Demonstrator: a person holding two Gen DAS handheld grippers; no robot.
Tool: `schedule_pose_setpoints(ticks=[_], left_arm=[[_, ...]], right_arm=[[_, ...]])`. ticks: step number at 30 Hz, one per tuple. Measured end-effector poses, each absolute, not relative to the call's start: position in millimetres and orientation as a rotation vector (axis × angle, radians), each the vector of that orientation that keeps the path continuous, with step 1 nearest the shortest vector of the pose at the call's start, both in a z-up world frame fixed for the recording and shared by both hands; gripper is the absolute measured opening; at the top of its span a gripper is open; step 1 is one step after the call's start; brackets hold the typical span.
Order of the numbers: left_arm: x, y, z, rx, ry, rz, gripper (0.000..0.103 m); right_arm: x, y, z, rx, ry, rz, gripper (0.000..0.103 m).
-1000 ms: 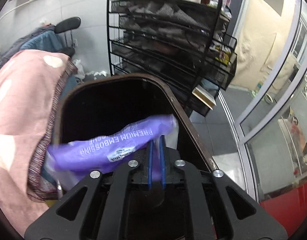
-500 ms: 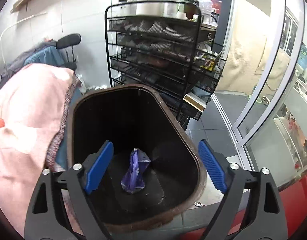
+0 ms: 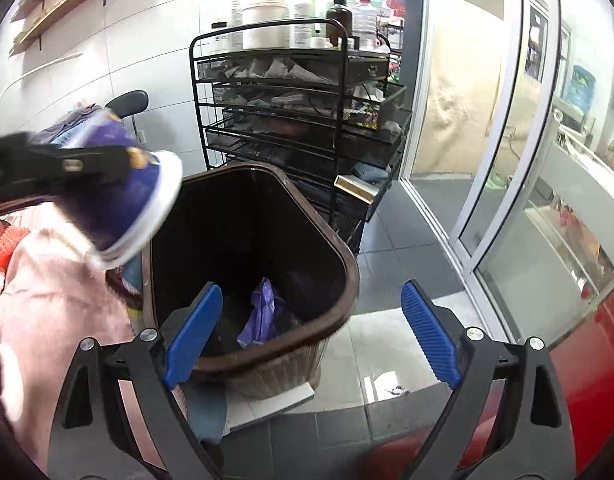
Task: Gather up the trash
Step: 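Lower the blue tub into the bin and open the left tool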
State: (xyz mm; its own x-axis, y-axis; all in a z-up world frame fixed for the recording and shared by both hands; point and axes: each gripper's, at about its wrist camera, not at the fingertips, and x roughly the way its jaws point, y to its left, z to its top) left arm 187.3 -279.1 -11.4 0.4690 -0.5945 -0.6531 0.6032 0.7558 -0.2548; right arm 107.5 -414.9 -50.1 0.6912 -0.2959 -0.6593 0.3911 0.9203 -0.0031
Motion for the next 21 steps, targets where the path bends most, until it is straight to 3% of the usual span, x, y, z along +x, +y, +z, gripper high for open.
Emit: schedule_pose_setpoints(ticks=[15, 17, 21], left_arm=[[217.4, -317.0, -43.5, 0.072, 0.955, -0.727, 0.071], [221.0, -318.4, -44.7, 0.066, 0.973, -0.730, 0.081], [222.0, -317.5, -45.1, 0.063, 0.988, -0.748, 0.088]], right_arm=[[94.8, -415.0, -49.5, 0.133, 0.725, -0.383, 0.092], [94.5, -414.3, -49.8, 0.134, 0.729, -0.383, 0.092], [93.4, -414.2, -49.3, 0.135, 0.730, -0.383, 0.093]])
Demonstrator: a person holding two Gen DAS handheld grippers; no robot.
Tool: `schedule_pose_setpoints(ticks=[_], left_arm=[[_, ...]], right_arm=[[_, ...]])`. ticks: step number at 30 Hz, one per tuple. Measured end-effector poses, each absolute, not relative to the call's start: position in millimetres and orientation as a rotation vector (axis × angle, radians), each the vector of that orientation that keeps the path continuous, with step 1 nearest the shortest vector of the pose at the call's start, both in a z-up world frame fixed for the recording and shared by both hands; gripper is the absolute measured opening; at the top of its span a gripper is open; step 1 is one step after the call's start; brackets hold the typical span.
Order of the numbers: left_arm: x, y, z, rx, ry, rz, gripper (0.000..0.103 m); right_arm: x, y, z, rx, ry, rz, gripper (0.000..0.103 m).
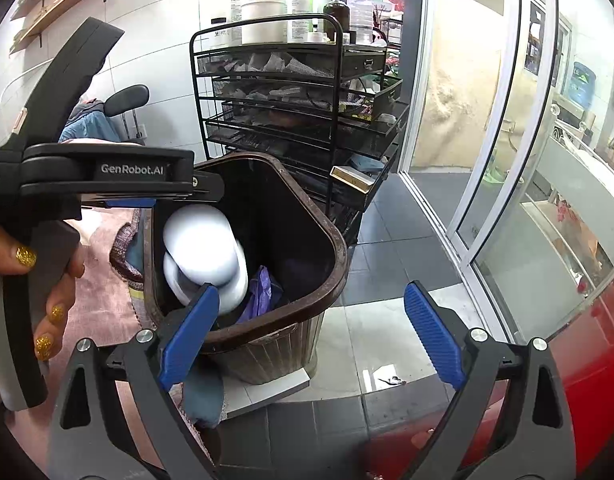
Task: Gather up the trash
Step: 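Lower the blue tub into the bin and open the left tool, then move both tools back over the trash on the bed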
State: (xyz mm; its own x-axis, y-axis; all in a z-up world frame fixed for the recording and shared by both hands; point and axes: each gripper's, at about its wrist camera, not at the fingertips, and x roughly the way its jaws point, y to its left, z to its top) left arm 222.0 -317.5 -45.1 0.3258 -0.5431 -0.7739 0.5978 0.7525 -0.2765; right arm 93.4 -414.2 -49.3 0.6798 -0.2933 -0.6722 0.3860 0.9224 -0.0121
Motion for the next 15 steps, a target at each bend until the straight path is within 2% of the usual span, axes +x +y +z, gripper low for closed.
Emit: schedule_pose_setpoints(ticks=[15], left_arm=[[175.1, -256.1, -2.8, 0.043, 0.780, -0.654, 0.095]], right_arm=[[102.3, -400.1, -47.3, 0.114, 0.726, -0.356, 0.093]])
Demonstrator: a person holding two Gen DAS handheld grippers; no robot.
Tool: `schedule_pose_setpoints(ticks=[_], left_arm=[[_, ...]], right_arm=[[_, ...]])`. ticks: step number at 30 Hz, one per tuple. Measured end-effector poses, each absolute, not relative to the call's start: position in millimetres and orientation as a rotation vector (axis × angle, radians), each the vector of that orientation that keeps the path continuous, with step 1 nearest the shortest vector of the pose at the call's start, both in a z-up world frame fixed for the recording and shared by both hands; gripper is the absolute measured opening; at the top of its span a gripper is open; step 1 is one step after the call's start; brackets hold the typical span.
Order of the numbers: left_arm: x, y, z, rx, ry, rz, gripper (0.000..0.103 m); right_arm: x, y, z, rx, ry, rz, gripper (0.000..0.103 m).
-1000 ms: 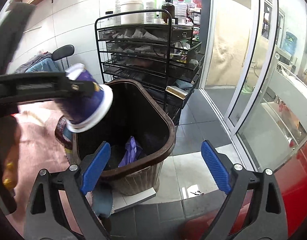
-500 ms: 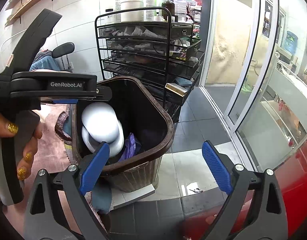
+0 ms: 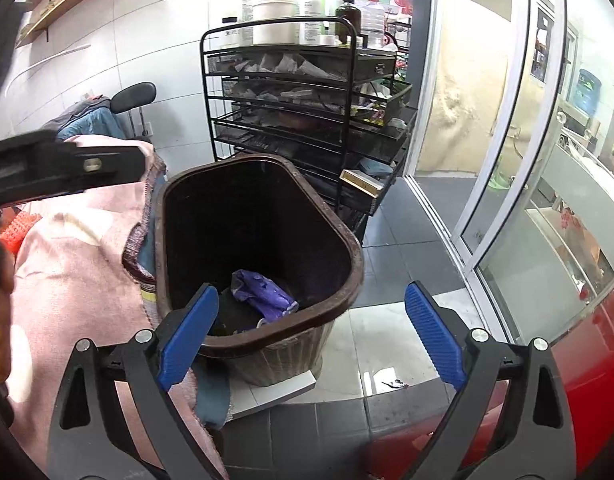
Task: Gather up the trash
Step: 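Move both tools back over the trash on the bed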
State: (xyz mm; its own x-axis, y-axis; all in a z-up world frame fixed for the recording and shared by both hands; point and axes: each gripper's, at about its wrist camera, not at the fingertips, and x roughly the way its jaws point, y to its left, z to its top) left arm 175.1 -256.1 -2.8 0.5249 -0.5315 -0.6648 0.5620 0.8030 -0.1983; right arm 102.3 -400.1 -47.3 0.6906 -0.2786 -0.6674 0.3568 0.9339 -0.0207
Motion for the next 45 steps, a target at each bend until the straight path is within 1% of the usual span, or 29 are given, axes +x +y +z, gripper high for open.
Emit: schedule_pose_setpoints(ticks=[6, 17, 28, 35, 45], left_arm=[[150.2, -216.8, 14.4, 0.011, 0.684, -0.632, 0.098], [119.3, -141.8, 20.7, -0.036, 0.616, -0.520, 0.098], [96.3, -56.3, 5.2, -0.102, 0.623, -0.340, 0.098], [83.5, -9.1, -10.6, -0.064, 0.618, -0.189, 0.098], [78.6, 54.7, -29.3, -0.156, 0.661, -0.082, 0.098]], right_arm=[[109.4, -384.0, -42.0, 0.095, 0.707, -0.319, 0.093], [126.1, -332.9, -29.2, 0.047, 0.662, -0.178, 0.095], [140.7, -256.6, -18.3, -0.016, 0.630, 0.037, 0.096], [146.8, -211.4, -14.8, -0.053, 0.638, 0.154, 0.096], [157.8, -146.7, -12.7, -0.122, 0.677, 0.343, 0.096]])
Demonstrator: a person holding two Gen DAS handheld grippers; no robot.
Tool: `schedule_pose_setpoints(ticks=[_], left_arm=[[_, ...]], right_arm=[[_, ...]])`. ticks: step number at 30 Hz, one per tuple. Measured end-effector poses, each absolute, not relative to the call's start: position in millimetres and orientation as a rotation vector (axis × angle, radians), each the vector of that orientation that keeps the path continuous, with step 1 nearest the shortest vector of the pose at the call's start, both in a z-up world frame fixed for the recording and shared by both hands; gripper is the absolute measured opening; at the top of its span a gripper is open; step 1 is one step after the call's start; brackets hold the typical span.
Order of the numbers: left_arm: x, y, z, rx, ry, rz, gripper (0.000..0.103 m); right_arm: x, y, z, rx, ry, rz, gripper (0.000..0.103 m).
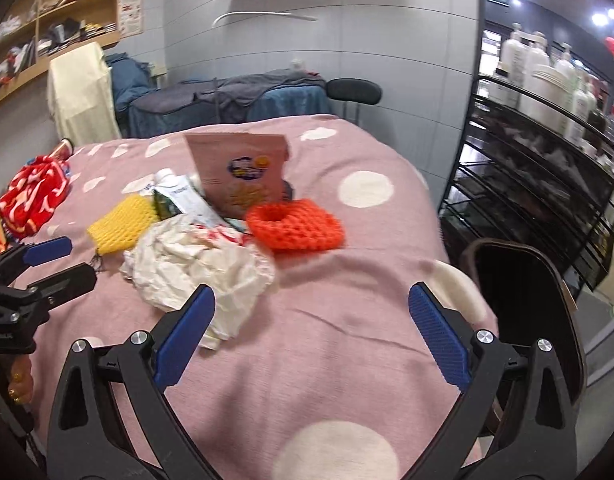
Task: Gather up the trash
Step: 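Move both tools back over the trash on the bed, then grasp the yellow foam net with the left tool while the right tool grasps crumpled paper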
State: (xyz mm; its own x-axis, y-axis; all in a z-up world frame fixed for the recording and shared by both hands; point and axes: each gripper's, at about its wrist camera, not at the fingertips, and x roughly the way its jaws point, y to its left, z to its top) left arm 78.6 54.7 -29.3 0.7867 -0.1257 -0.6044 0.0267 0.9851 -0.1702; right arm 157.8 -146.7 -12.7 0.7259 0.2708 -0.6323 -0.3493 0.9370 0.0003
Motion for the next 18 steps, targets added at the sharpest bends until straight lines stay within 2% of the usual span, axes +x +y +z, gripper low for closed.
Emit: schedule_pose_setpoints(ticks=[8, 18], left_arm=[[79.0, 83.3, -37.4, -0.172, 0.684, -0.037, 0.098], [99.0, 118.0, -47.1, -0.276, 0.738, -0.045, 0.098]], right_arm=[[159.5, -92.7, -19.9, -0.267, 0.733, 0.501, 0.096], [149.5, -37.7, -33.2, -0.633, 0.655, 0.494, 0.096]])
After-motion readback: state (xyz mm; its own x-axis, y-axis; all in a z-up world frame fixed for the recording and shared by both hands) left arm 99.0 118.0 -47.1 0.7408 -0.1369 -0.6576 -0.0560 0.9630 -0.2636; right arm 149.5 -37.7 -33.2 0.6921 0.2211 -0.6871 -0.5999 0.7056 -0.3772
